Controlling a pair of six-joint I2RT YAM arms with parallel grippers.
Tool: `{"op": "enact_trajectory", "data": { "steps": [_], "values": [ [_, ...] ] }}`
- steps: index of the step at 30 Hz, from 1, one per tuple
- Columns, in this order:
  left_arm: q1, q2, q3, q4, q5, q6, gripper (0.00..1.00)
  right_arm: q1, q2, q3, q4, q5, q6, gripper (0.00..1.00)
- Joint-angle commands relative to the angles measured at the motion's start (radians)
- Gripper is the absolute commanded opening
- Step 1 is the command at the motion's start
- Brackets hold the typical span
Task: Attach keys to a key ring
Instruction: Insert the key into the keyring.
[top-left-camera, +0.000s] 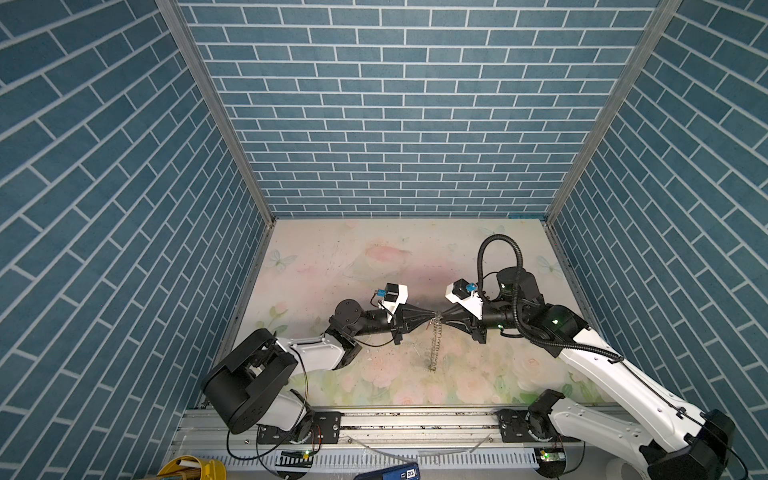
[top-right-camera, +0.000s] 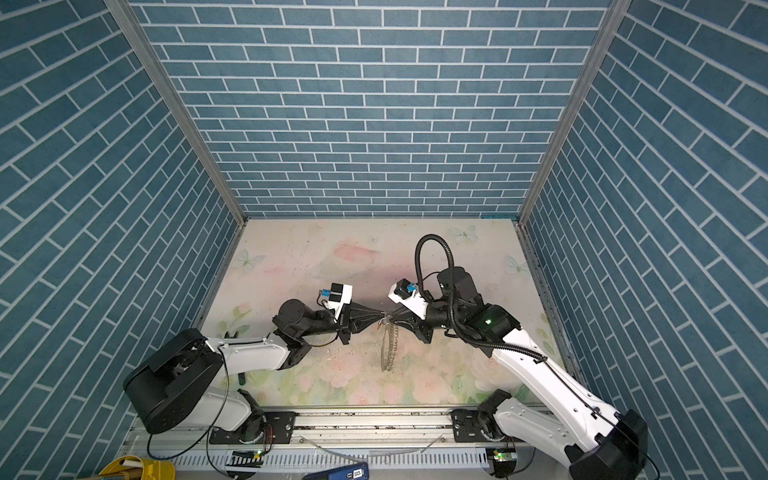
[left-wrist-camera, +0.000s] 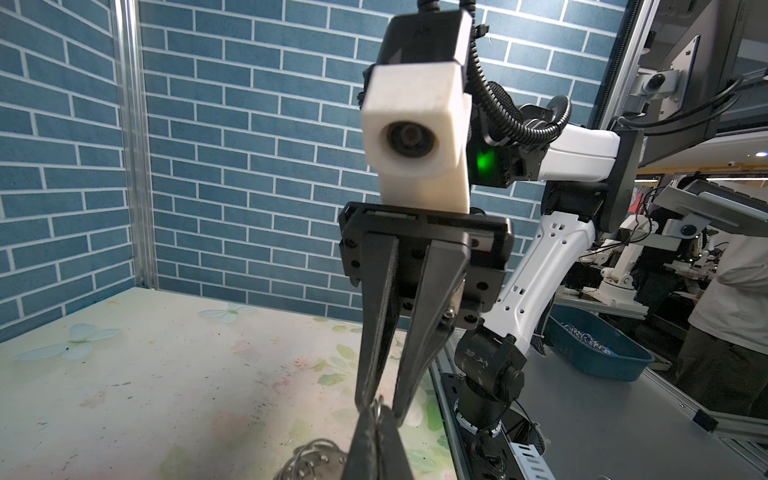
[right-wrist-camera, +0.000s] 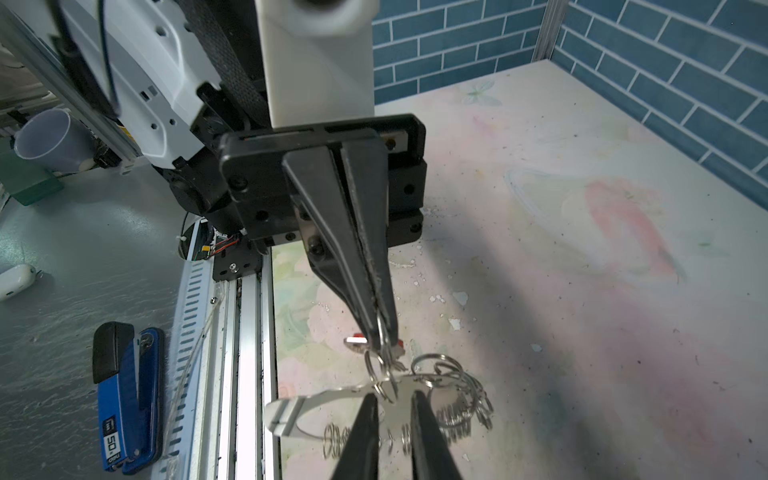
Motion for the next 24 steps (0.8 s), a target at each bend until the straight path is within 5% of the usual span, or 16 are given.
{"op": "enact_trajectory", "data": {
  "steps": [1, 20, 24],
  "values": [
    [-0.004, -0.014, -0.001, 0.053, 0.017, 0.000, 0.00, -0.002, -0.008, -0.042, 0.097, -0.045, 0.024, 0.16],
    [-0.004, -0.014, 0.004, 0.041, 0.074, 0.012, 0.00, -0.002, 0.032, -0.004, 0.060, -0.107, 0.024, 0.00],
    [0.007, -0.066, 0.012, -0.193, 0.065, 0.131, 0.16, -0.001, 0.065, 0.120, -0.194, -0.036, -0.069, 0.00]
  ]
}}
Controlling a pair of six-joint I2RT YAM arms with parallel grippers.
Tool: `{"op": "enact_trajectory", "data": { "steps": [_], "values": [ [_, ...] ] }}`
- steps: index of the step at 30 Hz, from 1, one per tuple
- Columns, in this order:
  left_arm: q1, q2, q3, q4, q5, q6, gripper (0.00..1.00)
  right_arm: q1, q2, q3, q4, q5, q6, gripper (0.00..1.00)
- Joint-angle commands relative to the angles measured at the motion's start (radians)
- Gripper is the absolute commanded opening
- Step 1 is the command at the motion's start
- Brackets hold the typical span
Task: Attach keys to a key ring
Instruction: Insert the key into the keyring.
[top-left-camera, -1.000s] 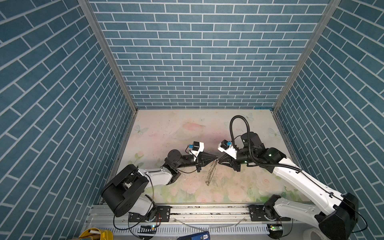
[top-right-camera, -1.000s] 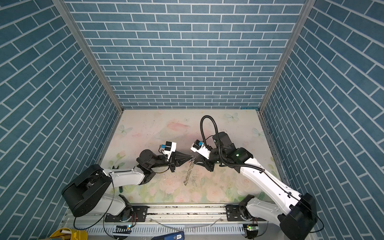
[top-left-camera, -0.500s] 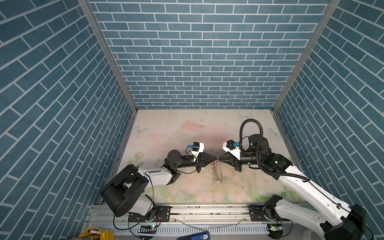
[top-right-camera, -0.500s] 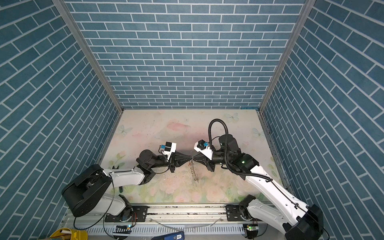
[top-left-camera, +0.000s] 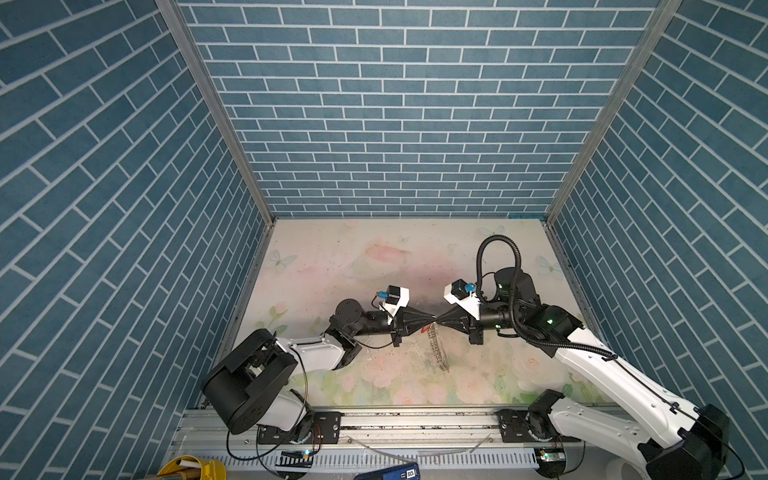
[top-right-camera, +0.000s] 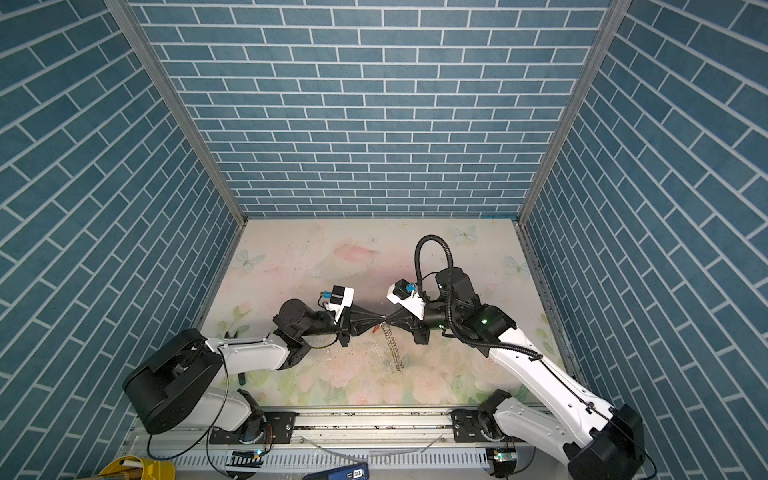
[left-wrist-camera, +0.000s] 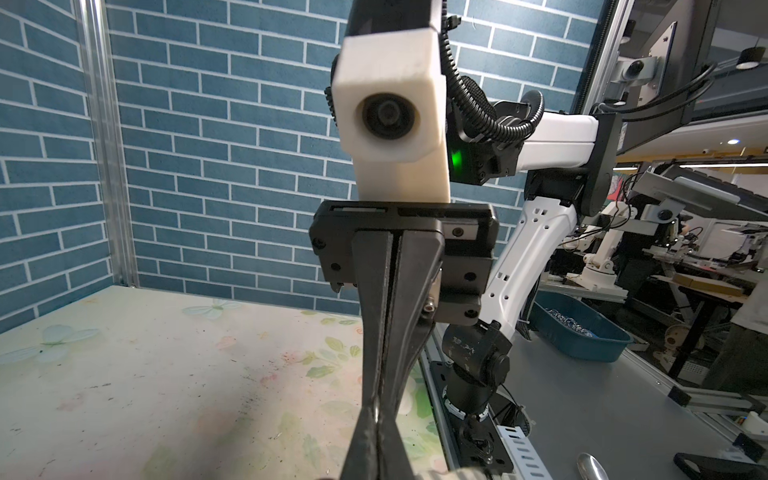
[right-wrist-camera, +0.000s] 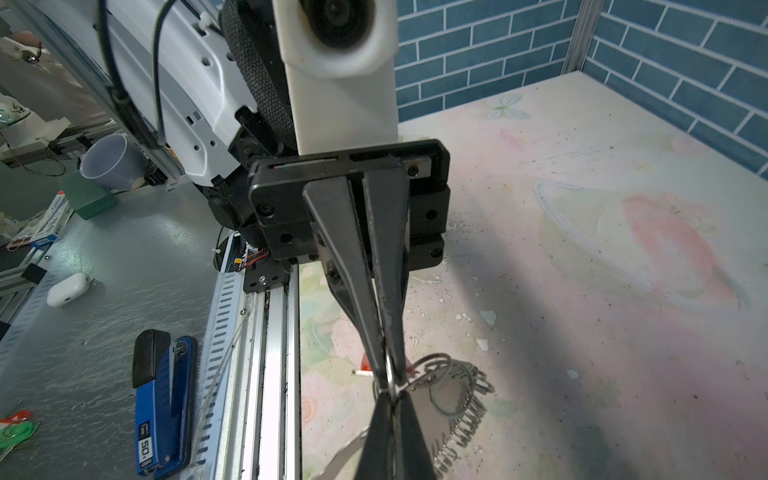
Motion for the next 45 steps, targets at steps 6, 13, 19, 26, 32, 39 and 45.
{"op": "enact_trajectory", "data": {
  "steps": [6, 13, 19, 26, 32, 39, 45],
  "values": [
    [0.004, -0.109, 0.037, -0.337, -0.066, 0.181, 0.28, 0.003, 0.132, 0.334, -0.594, 0.168, -0.185, 0.00],
    [0.001, -0.022, 0.071, -0.202, 0.068, 0.044, 0.28, 0.071, 0.257, 0.476, -0.691, 0.235, -0.218, 0.00],
    [-0.001, -0.005, 0.076, -0.183, 0.103, 0.004, 0.28, 0.088, 0.297, 0.494, -0.654, 0.258, -0.224, 0.00],
    [-0.009, -0.003, 0.100, -0.269, 0.109, 0.035, 0.26, 0.094, 0.300, 0.473, -0.596, 0.254, -0.212, 0.00],
    [-0.010, -0.002, 0.125, -0.360, 0.090, 0.059, 0.11, 0.098, 0.300, 0.459, -0.568, 0.251, -0.203, 0.00],
    [-0.010, -0.014, 0.115, -0.339, 0.074, 0.055, 0.00, 0.097, 0.268, 0.416, -0.511, 0.252, -0.185, 0.00],
    [-0.010, -0.041, 0.076, -0.268, 0.002, 0.055, 0.00, 0.019, 0.171, 0.289, -0.376, 0.203, -0.117, 0.15]
  ]
}}
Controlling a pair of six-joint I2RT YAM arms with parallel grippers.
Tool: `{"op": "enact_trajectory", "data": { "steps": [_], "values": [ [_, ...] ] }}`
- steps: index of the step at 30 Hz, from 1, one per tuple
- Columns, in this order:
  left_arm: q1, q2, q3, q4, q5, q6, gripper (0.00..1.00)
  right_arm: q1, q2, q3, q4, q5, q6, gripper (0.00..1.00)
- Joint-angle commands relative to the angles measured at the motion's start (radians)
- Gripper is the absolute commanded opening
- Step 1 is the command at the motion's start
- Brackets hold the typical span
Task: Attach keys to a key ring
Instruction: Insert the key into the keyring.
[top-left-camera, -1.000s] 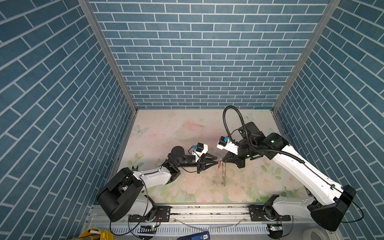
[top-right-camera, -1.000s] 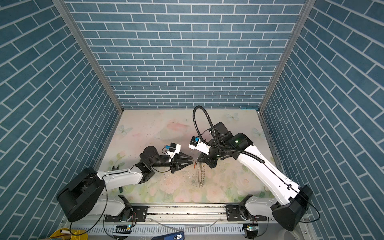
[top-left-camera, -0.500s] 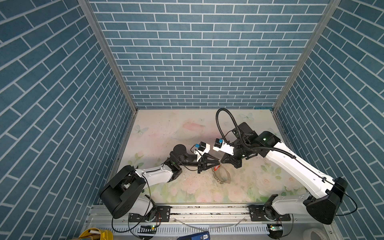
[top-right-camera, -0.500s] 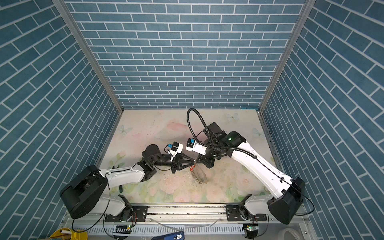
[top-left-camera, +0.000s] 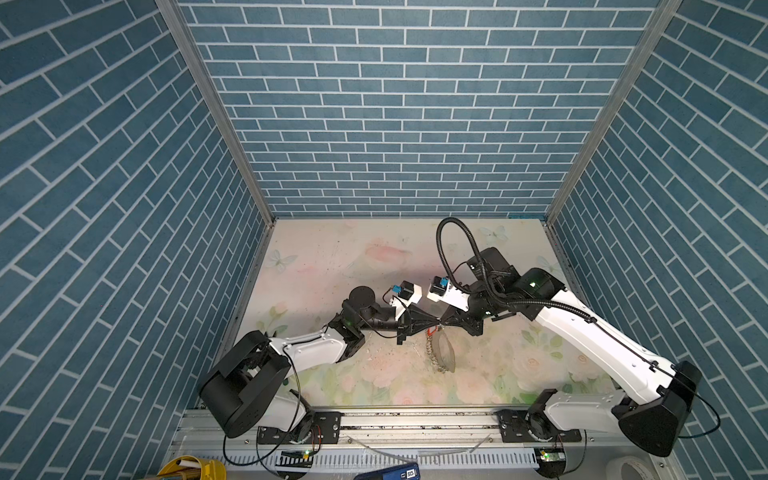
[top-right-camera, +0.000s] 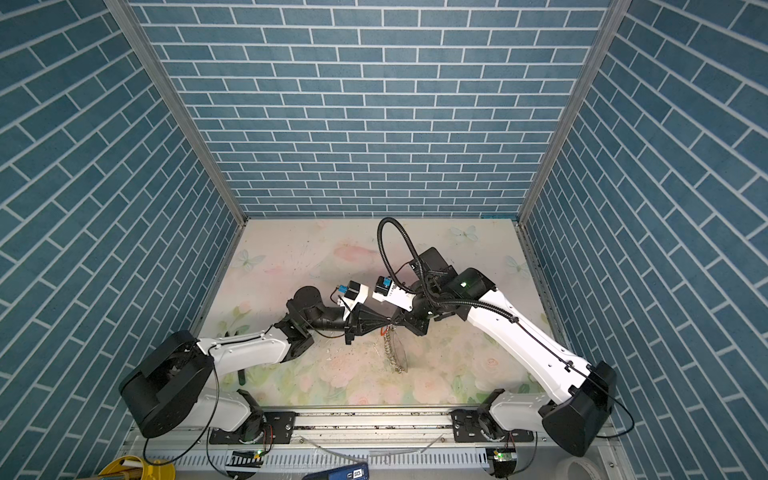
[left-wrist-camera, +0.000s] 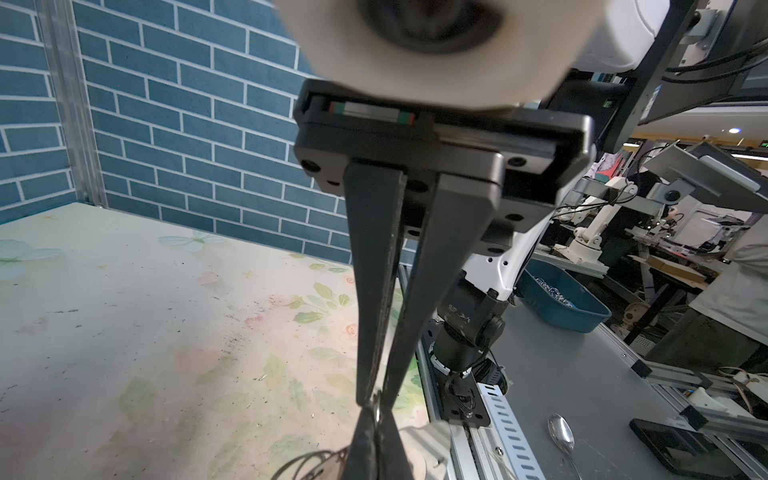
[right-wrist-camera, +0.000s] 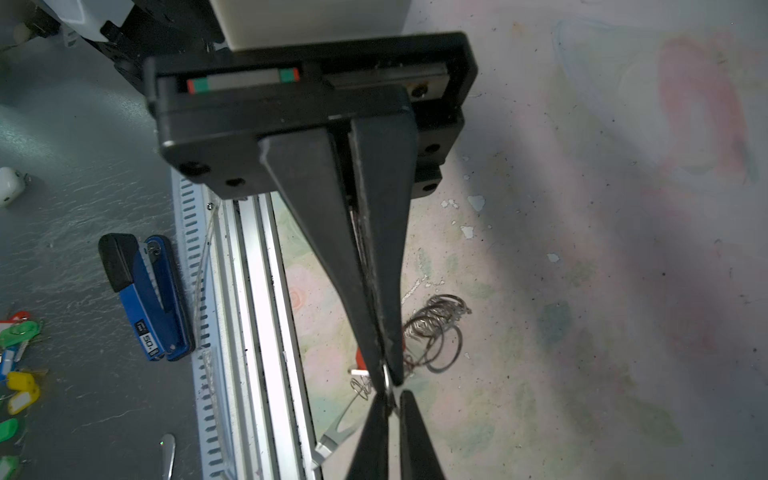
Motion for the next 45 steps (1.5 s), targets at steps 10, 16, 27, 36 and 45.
{"op": "enact_trajectory", "data": {
  "steps": [10, 16, 27, 36, 45],
  "values": [
    [-0.004, 0.015, -0.086, 0.379, -0.086, -0.087, 0.00, -0.054, -0.204, -0.309, 0.464, -0.237, 0.135, 0.20],
    [-0.010, 0.030, -0.084, 0.445, -0.079, -0.101, 0.00, -0.053, -0.205, -0.364, 0.515, -0.240, 0.148, 0.19],
    [-0.010, 0.026, -0.089, 0.437, -0.068, -0.087, 0.00, -0.071, -0.247, -0.383, 0.531, -0.273, 0.145, 0.19],
    [-0.010, 0.022, -0.085, 0.437, -0.044, -0.093, 0.00, -0.073, -0.231, -0.380, 0.549, -0.317, 0.156, 0.14],
    [-0.011, 0.010, -0.084, 0.375, -0.039, -0.058, 0.00, -0.072, -0.191, -0.310, 0.431, -0.284, 0.121, 0.00]
  ]
}}
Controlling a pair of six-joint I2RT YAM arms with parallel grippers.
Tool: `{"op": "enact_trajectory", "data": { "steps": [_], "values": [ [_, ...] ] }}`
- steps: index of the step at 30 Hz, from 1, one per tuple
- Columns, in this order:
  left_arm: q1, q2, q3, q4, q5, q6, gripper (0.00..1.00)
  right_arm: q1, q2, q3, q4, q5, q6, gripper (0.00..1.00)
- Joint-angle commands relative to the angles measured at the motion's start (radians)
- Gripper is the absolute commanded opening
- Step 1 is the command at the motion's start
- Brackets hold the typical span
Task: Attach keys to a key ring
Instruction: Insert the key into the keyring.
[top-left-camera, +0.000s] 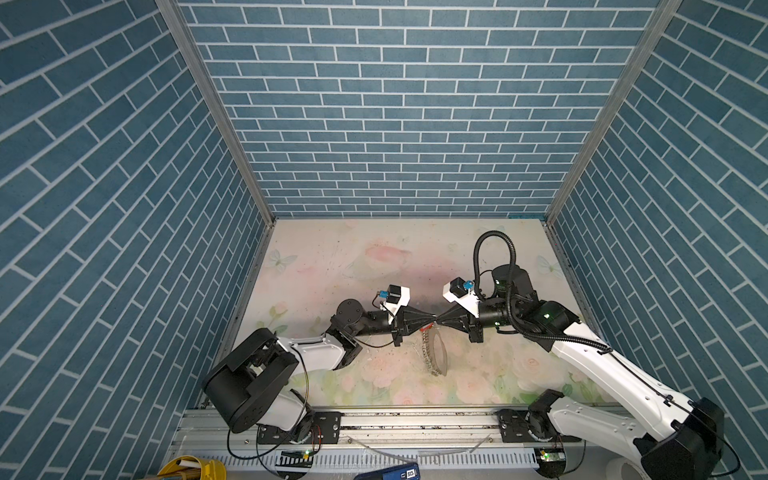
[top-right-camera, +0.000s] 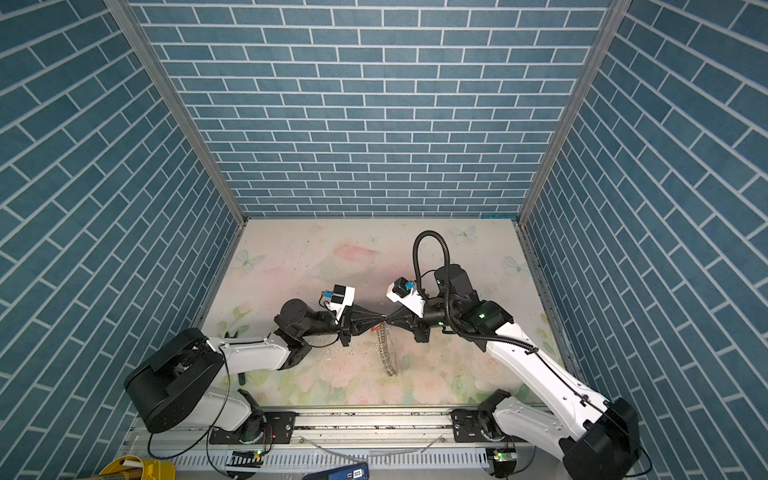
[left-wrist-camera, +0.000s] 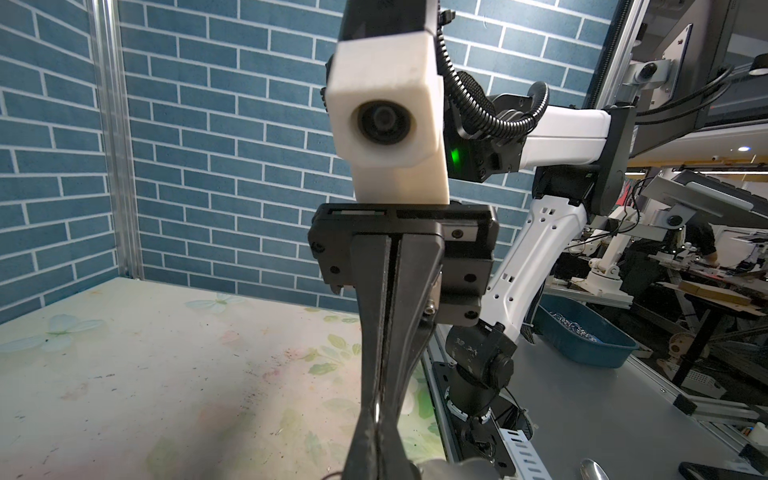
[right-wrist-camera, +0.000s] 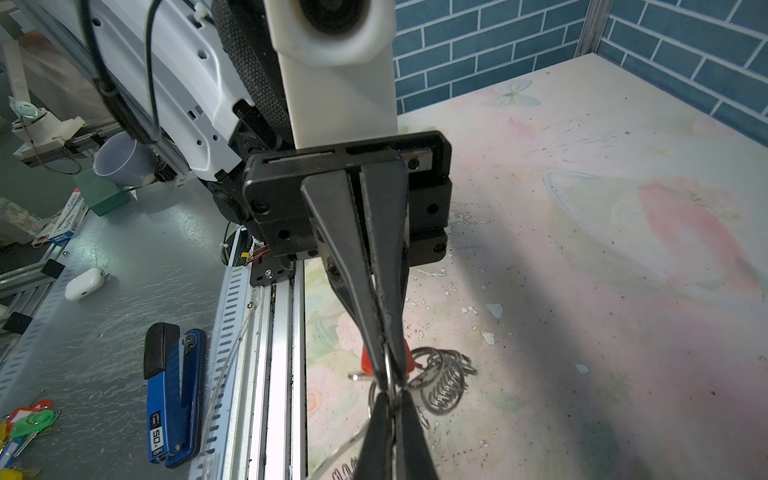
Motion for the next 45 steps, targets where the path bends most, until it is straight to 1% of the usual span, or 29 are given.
{"op": "enact_trajectory", "data": {
  "steps": [1, 3, 5, 7, 8, 9, 13, 16, 18, 21, 26, 29, 33, 37, 42, 45],
  "values": [
    [-0.008, -0.033, 0.012, -0.024, 0.011, 0.048, 0.04, 0.003, 0.010, 0.066, -0.099, 0.028, -0.031, 0.00],
    [-0.008, -0.079, 0.014, -0.173, -0.023, 0.115, 0.14, 0.004, 0.028, 0.121, -0.201, 0.051, -0.064, 0.00],
    [-0.008, -0.145, 0.023, -0.348, -0.054, 0.190, 0.19, 0.007, 0.058, 0.180, -0.315, 0.090, -0.096, 0.00],
    [-0.009, -0.203, 0.040, -0.513, -0.096, 0.260, 0.22, 0.012, 0.092, 0.239, -0.438, 0.119, -0.137, 0.00],
    [-0.011, -0.222, 0.052, -0.573, -0.119, 0.283, 0.22, 0.017, 0.111, 0.274, -0.497, 0.131, -0.157, 0.00],
    [-0.012, -0.226, 0.062, -0.597, -0.125, 0.287, 0.22, 0.027, 0.121, 0.301, -0.530, 0.154, -0.164, 0.00],
    [-0.016, -0.194, 0.087, -0.548, -0.066, 0.229, 0.24, 0.052, 0.148, 0.349, -0.572, 0.212, -0.189, 0.00],
    [-0.019, -0.180, 0.092, -0.515, -0.030, 0.187, 0.25, 0.064, 0.172, 0.363, -0.563, 0.223, -0.194, 0.00],
    [-0.030, -0.181, 0.097, -0.533, -0.019, 0.197, 0.26, 0.072, 0.173, 0.364, -0.545, 0.220, -0.191, 0.00],
    [-0.046, -0.176, 0.119, -0.611, -0.009, 0.232, 0.26, 0.076, 0.178, 0.366, -0.523, 0.215, -0.189, 0.00],
    [-0.060, -0.174, 0.138, -0.641, 0.024, 0.230, 0.25, 0.084, 0.199, 0.375, -0.518, 0.212, -0.194, 0.00],
    [-0.065, -0.168, 0.155, -0.694, 0.018, 0.253, 0.21, 0.087, 0.201, 0.376, -0.512, 0.208, -0.194, 0.00],
    [-0.064, -0.154, 0.164, -0.702, 0.022, 0.254, 0.12, 0.090, 0.195, 0.373, -0.494, 0.207, -0.190, 0.00],
    [-0.066, -0.151, 0.164, -0.710, 0.028, 0.256, 0.09, 0.090, 0.182, 0.363, -0.472, 0.209, -0.184, 0.00],
    [-0.066, -0.151, 0.161, -0.703, 0.027, 0.256, 0.00, 0.090, 0.176, 0.362, -0.461, 0.227, -0.184, 0.00],
    [-0.066, -0.153, 0.159, -0.703, 0.023, 0.256, 0.00, 0.090, 0.172, 0.364, -0.466, 0.245, -0.185, 0.00]
  ]
}}
